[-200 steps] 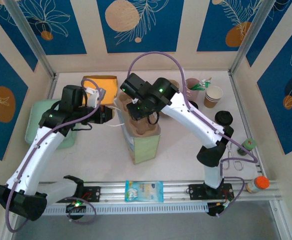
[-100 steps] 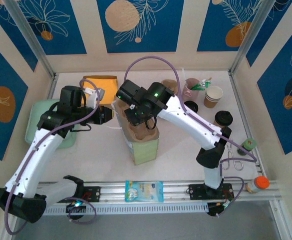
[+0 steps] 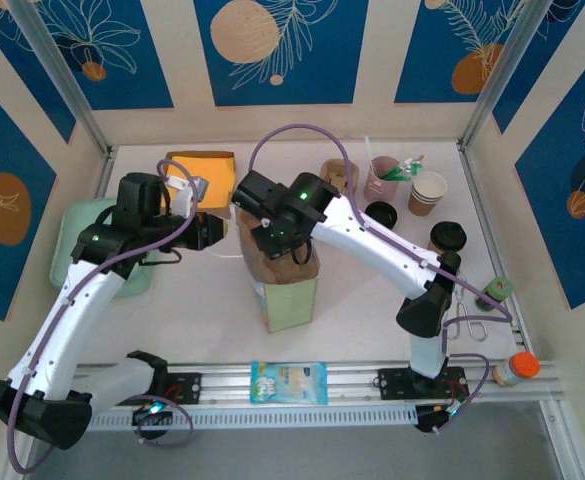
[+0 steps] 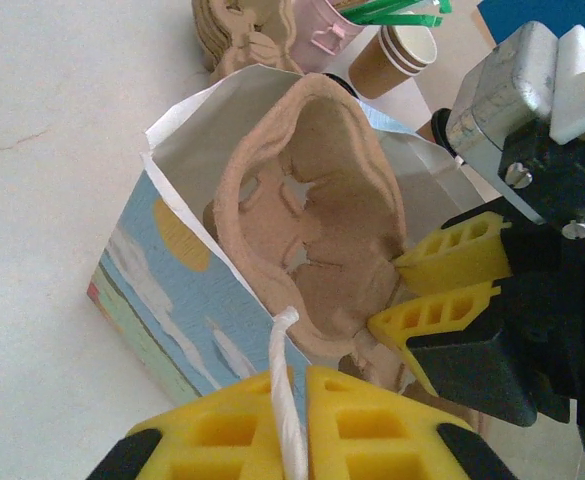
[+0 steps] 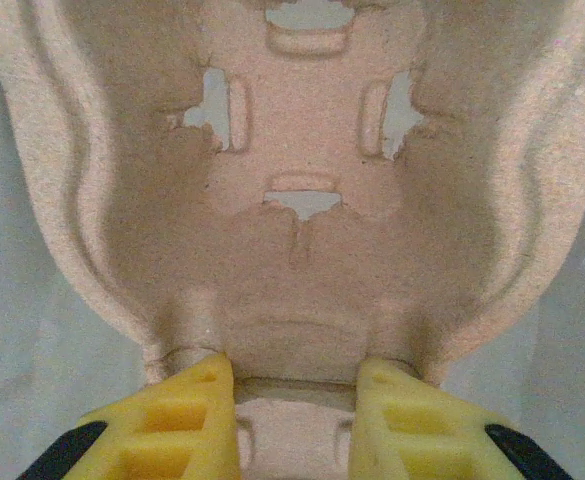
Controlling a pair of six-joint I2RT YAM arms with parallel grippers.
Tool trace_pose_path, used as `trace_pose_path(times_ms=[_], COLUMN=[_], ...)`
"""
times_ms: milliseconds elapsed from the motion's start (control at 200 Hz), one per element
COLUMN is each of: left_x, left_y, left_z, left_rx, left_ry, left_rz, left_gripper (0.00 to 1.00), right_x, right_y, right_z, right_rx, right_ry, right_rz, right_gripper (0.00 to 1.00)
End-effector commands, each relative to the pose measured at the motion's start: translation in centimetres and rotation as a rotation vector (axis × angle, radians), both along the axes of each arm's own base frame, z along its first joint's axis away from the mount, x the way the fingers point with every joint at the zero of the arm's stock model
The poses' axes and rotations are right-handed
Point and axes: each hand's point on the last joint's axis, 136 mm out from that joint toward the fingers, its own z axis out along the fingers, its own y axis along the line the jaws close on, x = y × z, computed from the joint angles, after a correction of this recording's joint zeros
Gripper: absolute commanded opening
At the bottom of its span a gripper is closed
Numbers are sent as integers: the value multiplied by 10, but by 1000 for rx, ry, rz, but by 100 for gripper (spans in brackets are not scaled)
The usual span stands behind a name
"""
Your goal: Pack the takeout coffee
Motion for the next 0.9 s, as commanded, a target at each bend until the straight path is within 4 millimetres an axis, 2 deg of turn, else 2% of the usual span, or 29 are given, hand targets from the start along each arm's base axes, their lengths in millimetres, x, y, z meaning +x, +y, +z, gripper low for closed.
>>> trace_pose_path(times_ms=[0,220,505,896], left_x=[-5,-3,-2,-3], left_y=[0,2,3,4], left_z=[-2,-7,-6,-3], left_rx=[5,23,25,22], left_ry=[1,5,0,-5], left_rz=[-7,8,12,16], left_gripper=[12,12,12,12], right_x=[-13,-22,-35,-36], right_y=[0,-6,-4,-10], right_z=[18,27,-2,-18], right_rx=[74,99,64,33], right_ry=[-7,-23,71,132], right_rz=[20,52,98,83], right_gripper=[26,25,22,21])
